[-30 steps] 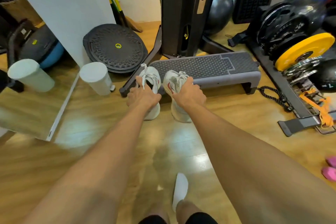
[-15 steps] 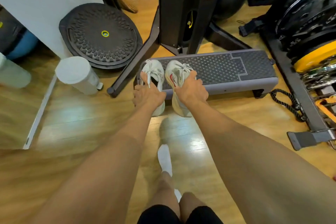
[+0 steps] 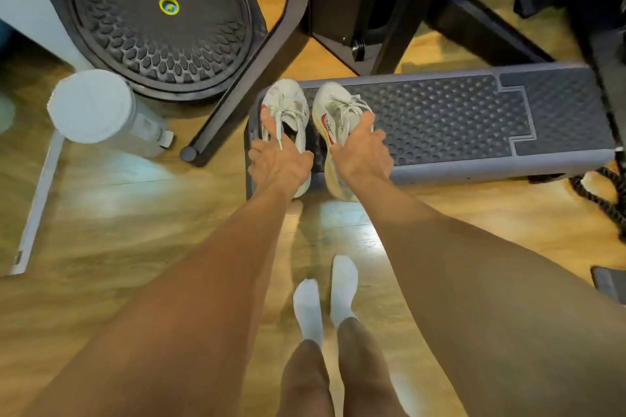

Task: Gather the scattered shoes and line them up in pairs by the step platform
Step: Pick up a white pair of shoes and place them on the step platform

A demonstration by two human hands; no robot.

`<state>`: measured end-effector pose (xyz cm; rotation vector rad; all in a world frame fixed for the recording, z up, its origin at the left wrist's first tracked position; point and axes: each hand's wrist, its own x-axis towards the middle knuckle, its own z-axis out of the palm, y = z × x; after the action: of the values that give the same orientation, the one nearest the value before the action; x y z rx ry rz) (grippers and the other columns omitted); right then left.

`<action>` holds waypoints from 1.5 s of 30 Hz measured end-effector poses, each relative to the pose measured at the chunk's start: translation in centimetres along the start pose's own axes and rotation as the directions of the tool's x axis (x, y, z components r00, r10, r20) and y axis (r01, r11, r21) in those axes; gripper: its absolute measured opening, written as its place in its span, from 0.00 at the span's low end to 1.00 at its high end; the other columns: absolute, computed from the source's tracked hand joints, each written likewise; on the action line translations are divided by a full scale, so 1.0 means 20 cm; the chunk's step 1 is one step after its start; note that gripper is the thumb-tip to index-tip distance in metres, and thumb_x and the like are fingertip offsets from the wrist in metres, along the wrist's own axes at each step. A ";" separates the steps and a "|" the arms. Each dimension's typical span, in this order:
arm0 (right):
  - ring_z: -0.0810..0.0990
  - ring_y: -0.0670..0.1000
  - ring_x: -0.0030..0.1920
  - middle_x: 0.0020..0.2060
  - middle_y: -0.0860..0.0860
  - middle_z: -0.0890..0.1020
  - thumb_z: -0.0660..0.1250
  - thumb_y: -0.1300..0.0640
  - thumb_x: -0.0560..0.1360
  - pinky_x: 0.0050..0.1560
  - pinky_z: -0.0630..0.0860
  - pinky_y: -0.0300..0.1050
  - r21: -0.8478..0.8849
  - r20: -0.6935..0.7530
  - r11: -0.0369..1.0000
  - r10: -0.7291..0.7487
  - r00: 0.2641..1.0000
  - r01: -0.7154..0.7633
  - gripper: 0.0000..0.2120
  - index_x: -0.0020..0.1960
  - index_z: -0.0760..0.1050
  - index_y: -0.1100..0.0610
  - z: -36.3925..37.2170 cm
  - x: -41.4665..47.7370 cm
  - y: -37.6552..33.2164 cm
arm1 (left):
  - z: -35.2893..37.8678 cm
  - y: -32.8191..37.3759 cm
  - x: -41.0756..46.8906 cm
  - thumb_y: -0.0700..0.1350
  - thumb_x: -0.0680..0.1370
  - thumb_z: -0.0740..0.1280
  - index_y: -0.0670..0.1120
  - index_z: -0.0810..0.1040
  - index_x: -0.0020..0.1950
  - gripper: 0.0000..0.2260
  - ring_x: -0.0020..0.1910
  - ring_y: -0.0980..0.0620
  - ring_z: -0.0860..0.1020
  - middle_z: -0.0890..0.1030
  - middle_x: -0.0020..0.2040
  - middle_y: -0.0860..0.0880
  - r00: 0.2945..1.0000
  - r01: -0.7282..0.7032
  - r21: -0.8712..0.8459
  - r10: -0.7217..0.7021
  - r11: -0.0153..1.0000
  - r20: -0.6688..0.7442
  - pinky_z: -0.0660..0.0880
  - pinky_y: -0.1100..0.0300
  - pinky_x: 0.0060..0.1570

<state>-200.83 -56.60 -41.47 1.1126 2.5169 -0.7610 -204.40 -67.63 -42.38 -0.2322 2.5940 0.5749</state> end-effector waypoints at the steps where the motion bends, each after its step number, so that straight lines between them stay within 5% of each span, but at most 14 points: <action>1: 0.75 0.65 0.56 0.62 0.61 0.69 0.68 0.48 0.74 0.46 0.69 0.55 -0.003 0.005 1.000 -0.009 1.000 0.009 0.30 0.68 0.55 0.55 0.04 0.08 0.01 | 0.05 0.01 0.07 0.54 0.74 0.68 0.51 0.37 0.78 0.46 0.65 0.37 0.69 0.68 0.68 0.37 1.000 0.005 0.005 -0.005 1.000 -0.001 0.68 0.45 0.62; 8: 0.74 0.65 0.58 0.62 0.60 0.69 0.66 0.51 0.76 0.49 0.71 0.57 -0.049 -0.058 0.994 -0.098 0.993 0.095 0.34 0.74 0.50 0.54 0.35 0.49 0.03 | 0.42 0.00 0.46 0.53 0.74 0.69 0.50 0.38 0.78 0.46 0.66 0.36 0.66 0.64 0.69 0.36 0.999 -0.001 -0.038 -0.001 0.999 -0.048 0.68 0.44 0.61; 20: 0.71 0.63 0.60 0.64 0.59 0.67 0.65 0.49 0.76 0.54 0.71 0.59 -0.020 -0.154 0.999 -0.042 0.987 0.039 0.36 0.76 0.49 0.52 0.65 0.59 0.03 | 0.63 -0.09 0.57 0.50 0.74 0.69 0.51 0.40 0.79 0.45 0.58 0.41 0.68 0.67 0.62 0.41 0.980 0.009 -0.003 -0.009 1.000 -0.198 0.67 0.48 0.53; 26: 0.69 0.62 0.62 0.66 0.59 0.65 0.67 0.45 0.75 0.58 0.69 0.59 -0.091 -0.101 0.994 -0.069 0.992 0.060 0.41 0.78 0.46 0.52 0.68 0.57 -0.02 | 0.63 -0.10 0.58 0.53 0.73 0.70 0.53 0.42 0.78 0.44 0.61 0.41 0.67 0.66 0.63 0.41 0.981 0.059 -0.098 -0.076 0.993 -0.178 0.67 0.47 0.55; 32: 0.69 0.63 0.63 0.71 0.58 0.63 0.56 0.41 0.79 0.60 0.69 0.59 -0.015 -0.063 0.988 -0.155 0.986 0.154 0.37 0.78 0.43 0.54 0.67 0.55 0.03 | 0.59 -0.21 0.60 0.59 0.76 0.66 0.54 0.47 0.79 0.39 0.64 0.41 0.67 0.67 0.67 0.41 0.992 -0.056 -0.203 0.031 0.978 -0.124 0.65 0.46 0.63; 35: 0.70 0.62 0.64 0.70 0.58 0.64 0.58 0.48 0.78 0.60 0.69 0.56 0.101 -0.040 0.984 -0.144 0.989 0.147 0.34 0.78 0.46 0.55 0.63 0.55 0.07 | 0.55 -0.26 0.60 0.51 0.79 0.64 0.50 0.55 0.78 0.29 0.70 0.44 0.66 0.68 0.72 0.45 0.996 -0.009 -0.357 -0.022 0.934 -0.083 0.64 0.49 0.67; 40: 0.75 0.59 0.58 0.59 0.58 0.76 0.63 0.61 0.76 0.54 0.71 0.51 0.134 0.012 0.991 -0.009 1.000 0.007 0.18 0.66 0.69 0.58 0.59 0.60 0.07 | 0.50 -0.28 0.63 0.42 0.78 0.65 0.45 0.71 0.67 0.17 0.60 0.44 0.76 0.78 0.60 0.44 0.993 0.069 -0.252 -0.090 0.965 -0.072 0.72 0.52 0.57; 45: 0.75 0.59 0.58 0.59 0.57 0.76 0.65 0.66 0.72 0.58 0.74 0.53 0.112 0.054 0.987 -0.118 0.991 0.112 0.26 0.69 0.69 0.56 0.58 0.57 0.06 | 0.50 -0.30 0.60 0.40 0.78 0.65 0.45 0.73 0.67 0.17 0.59 0.43 0.76 0.78 0.59 0.43 0.990 0.077 -0.264 -0.105 0.961 -0.094 0.73 0.52 0.57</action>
<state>-206.94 -55.72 -56.57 0.9682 2.5325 -0.9583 -209.21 -69.39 -58.29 -0.4787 2.5885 0.8916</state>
